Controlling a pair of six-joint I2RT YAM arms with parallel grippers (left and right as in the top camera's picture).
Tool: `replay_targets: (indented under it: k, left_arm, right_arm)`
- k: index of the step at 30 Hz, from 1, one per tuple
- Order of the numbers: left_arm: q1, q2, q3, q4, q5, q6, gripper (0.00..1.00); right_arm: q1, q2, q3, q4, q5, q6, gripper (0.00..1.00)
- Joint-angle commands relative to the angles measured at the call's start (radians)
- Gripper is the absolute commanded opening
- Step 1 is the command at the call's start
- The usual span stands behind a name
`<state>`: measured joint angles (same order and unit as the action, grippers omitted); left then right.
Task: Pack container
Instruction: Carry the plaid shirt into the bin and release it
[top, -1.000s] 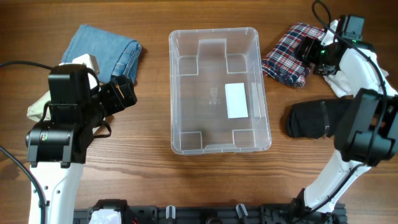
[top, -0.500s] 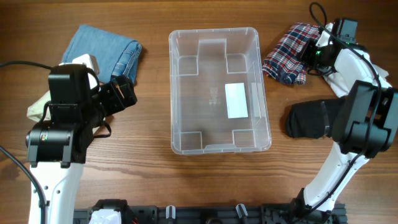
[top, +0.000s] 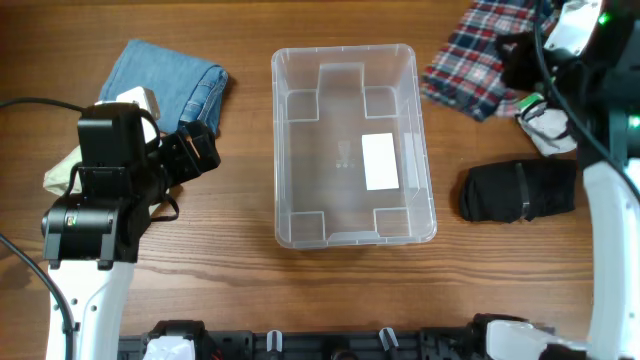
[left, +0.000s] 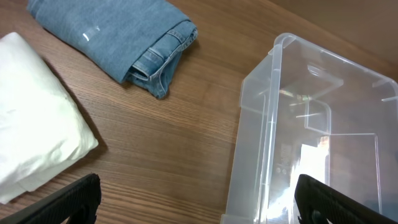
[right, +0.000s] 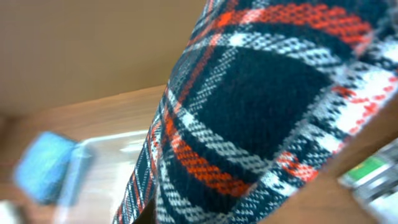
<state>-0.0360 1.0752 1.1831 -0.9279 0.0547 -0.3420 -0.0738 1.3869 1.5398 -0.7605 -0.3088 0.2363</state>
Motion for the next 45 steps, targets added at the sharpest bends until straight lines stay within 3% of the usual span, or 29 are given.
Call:
replay_targets:
  k: [1, 4, 7, 10, 13, 18, 25, 26, 27, 28, 29, 30, 32, 34, 37, 39, 40, 41, 44, 45]
  left_arm:
    - [0.008, -0.002, 0.023, 0.002, 0.013, 0.016, 1.0]
    - [0.008, -0.002, 0.023, 0.002, 0.012, 0.016, 1.0]
    - [0.008, -0.002, 0.023, 0.002, 0.013, 0.016, 1.0]
    - [0.008, -0.002, 0.023, -0.002, 0.012, 0.016, 1.0]
    - [0.008, -0.002, 0.023, -0.008, 0.012, 0.016, 1.0]
    - [0.008, -0.002, 0.023, -0.009, 0.013, 0.016, 1.0]
    - [0.008, -0.002, 0.023, -0.024, 0.013, 0.016, 1.0]
    - [0.008, -0.002, 0.023, -0.024, 0.013, 0.016, 1.0]
    - [0.008, -0.002, 0.023, -0.024, 0.013, 0.016, 1.0]
    - [0.008, -0.002, 0.023, -0.024, 0.013, 0.016, 1.0]
    - [0.008, -0.002, 0.023, -0.024, 0.013, 0.016, 1.0]
    - [0.008, -0.002, 0.023, -0.024, 0.013, 0.016, 1.0]
    - [0.008, -0.002, 0.023, -0.024, 0.013, 0.016, 1.0]
    - [0.008, -0.002, 0.023, -0.024, 0.013, 0.016, 1.0]
    - [0.008, -0.002, 0.023, -0.024, 0.013, 0.016, 1.0]
    - [0.008, -0.002, 0.023, -0.024, 0.013, 0.016, 1.0]
    - [0.008, -0.002, 0.023, -0.024, 0.013, 0.016, 1.0]
    - [0.008, -0.002, 0.023, -0.024, 0.013, 0.016, 1.0]
    - [0.008, -0.002, 0.023, -0.024, 0.013, 0.016, 1.0]
    - [0.008, -0.002, 0.023, -0.024, 0.013, 0.016, 1.0]
  right_arm:
    - [0.113, -0.024, 0.01, -0.037, 0.021, 0.279, 0.04]
    - [0.282, -0.012, -0.075, 0.002, 0.103, 0.611, 0.04]
    - [0.412, -0.011, -0.181, 0.185, 0.194, 0.736, 0.04]
    - [0.558, 0.012, -0.309, 0.457, 0.304, 0.754, 0.04]
    - [0.623, 0.059, -0.365, 0.549, 0.435, 0.823, 0.04]
    - [0.627, 0.14, -0.369, 0.578, 0.464, 0.912, 0.04]
    - [0.626, 0.175, -0.369, 0.586, 0.535, 0.919, 0.04]
    - [0.626, 0.181, -0.369, 0.584, 0.549, 0.919, 0.08]
    - [0.626, 0.193, -0.369, 0.581, 0.552, 0.917, 0.32]
    - [0.626, 0.21, -0.369, 0.559, 0.54, 0.917, 0.7]
    - [0.626, 0.226, -0.369, 0.526, 0.502, 0.919, 0.98]
    - [0.626, 0.246, -0.369, 0.49, 0.425, 0.917, 1.0]
    - [0.626, 0.28, -0.369, 0.41, 0.238, 0.916, 1.0]
    - [0.626, 0.291, -0.369, 0.359, 0.203, 0.908, 1.0]
    - [0.626, 0.255, -0.365, 0.463, 0.245, 0.694, 0.96]
    - [0.621, 0.223, -0.349, 0.511, 0.262, 0.515, 0.67]
    - [0.615, 0.209, -0.336, 0.511, 0.284, 0.436, 0.46]
    - [0.61, 0.2, -0.325, 0.51, 0.294, 0.358, 0.32]
    - [0.609, 0.207, -0.317, 0.467, 0.313, 0.127, 0.07]
    - [0.609, 0.215, -0.317, 0.442, 0.333, 0.093, 0.05]
